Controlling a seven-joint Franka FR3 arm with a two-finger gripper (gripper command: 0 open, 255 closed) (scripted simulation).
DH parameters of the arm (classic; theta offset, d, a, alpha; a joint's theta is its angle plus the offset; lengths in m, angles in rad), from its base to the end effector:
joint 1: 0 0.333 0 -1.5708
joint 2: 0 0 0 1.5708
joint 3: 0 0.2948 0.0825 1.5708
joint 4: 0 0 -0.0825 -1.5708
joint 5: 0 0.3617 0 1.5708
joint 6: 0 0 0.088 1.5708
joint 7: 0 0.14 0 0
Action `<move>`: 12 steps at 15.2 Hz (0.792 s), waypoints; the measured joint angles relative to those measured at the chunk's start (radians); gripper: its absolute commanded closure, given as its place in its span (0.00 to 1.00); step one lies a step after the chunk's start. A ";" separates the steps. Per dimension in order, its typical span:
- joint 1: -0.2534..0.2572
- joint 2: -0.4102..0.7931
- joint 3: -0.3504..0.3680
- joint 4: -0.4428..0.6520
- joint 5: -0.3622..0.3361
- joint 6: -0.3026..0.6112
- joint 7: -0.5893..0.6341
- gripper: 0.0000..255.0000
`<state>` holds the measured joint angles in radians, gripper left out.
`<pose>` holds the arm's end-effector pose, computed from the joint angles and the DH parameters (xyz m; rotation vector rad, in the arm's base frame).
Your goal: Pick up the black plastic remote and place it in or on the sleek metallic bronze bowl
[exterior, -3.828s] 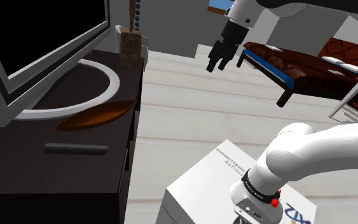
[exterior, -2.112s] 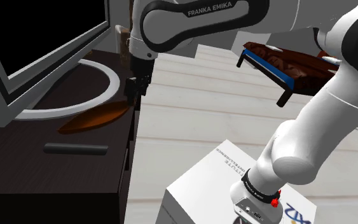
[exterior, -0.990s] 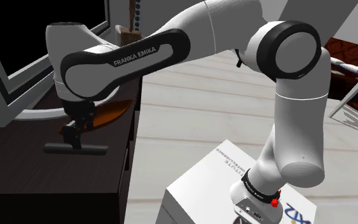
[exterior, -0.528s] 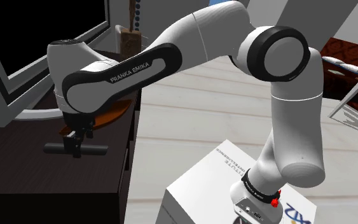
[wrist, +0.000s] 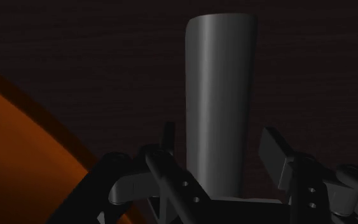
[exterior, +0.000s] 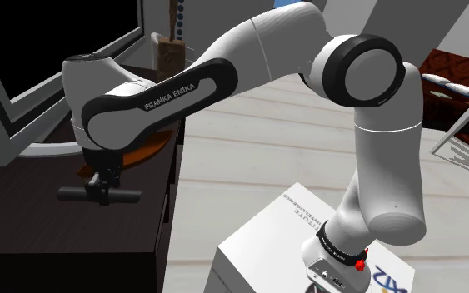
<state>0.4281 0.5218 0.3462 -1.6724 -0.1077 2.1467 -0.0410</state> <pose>0.4775 0.4313 0.2758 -2.8082 -1.2430 0.0653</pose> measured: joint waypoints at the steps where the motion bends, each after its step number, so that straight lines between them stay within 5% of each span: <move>1: -0.002 -0.002 -0.002 0.002 -0.001 0.000 0.000 1.00; 12: -0.003 -0.015 0.003 0.006 0.005 -0.020 -0.002 1.00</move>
<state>0.4255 0.5071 0.3489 -1.6666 -0.1030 2.1269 -0.0427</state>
